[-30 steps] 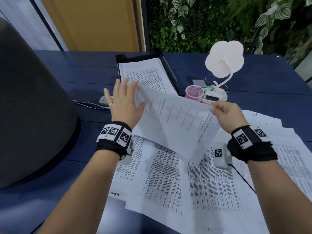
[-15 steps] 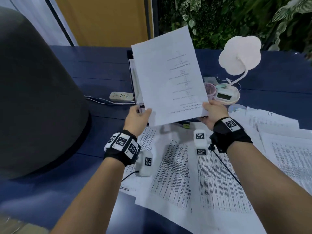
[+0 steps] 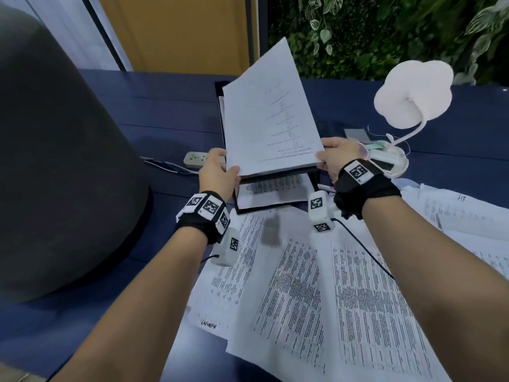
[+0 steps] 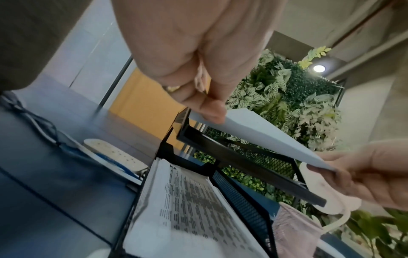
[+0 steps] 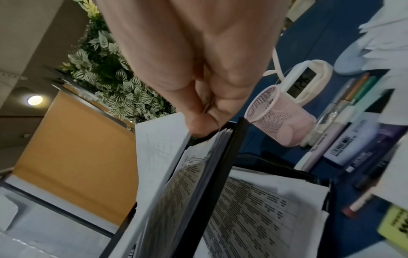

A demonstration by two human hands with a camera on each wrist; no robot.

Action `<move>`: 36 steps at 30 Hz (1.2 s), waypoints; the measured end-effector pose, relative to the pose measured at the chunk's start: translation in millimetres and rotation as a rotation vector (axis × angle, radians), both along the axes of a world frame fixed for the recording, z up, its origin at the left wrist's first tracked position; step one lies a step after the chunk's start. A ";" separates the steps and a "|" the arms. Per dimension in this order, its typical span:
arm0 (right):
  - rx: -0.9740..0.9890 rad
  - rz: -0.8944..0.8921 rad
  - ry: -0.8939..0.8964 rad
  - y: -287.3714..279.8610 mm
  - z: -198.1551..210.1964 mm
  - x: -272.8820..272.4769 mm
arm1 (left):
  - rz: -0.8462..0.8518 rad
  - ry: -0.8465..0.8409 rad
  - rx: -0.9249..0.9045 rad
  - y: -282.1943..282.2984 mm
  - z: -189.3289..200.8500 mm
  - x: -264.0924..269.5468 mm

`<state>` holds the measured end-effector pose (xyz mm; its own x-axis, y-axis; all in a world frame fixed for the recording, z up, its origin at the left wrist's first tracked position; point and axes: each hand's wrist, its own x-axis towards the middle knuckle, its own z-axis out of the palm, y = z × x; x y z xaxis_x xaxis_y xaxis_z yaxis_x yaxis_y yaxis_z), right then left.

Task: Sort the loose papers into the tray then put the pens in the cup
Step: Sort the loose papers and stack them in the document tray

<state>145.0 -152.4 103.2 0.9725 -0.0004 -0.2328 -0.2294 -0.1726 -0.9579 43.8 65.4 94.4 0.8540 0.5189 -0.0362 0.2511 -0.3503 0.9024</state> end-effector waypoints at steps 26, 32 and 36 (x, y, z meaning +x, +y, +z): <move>-0.890 0.144 -0.355 -5.2 -25.7 1.7 | -0.214 0.279 0.671 4.6 -19.3 17.5; -0.762 0.070 -0.365 -35.7 -35.1 -34.5 | -0.156 0.133 0.469 -9.9 -30.2 -5.1; -0.819 0.103 -0.263 -65.9 -55.8 -57.2 | -0.133 0.041 0.385 -25.7 -45.7 -22.8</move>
<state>87.8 -218.4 47.5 0.9992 0.0219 0.0349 0.0373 -0.8391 -0.5427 21.0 39.7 48.7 0.9166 0.3861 0.1041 0.2135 -0.6924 0.6892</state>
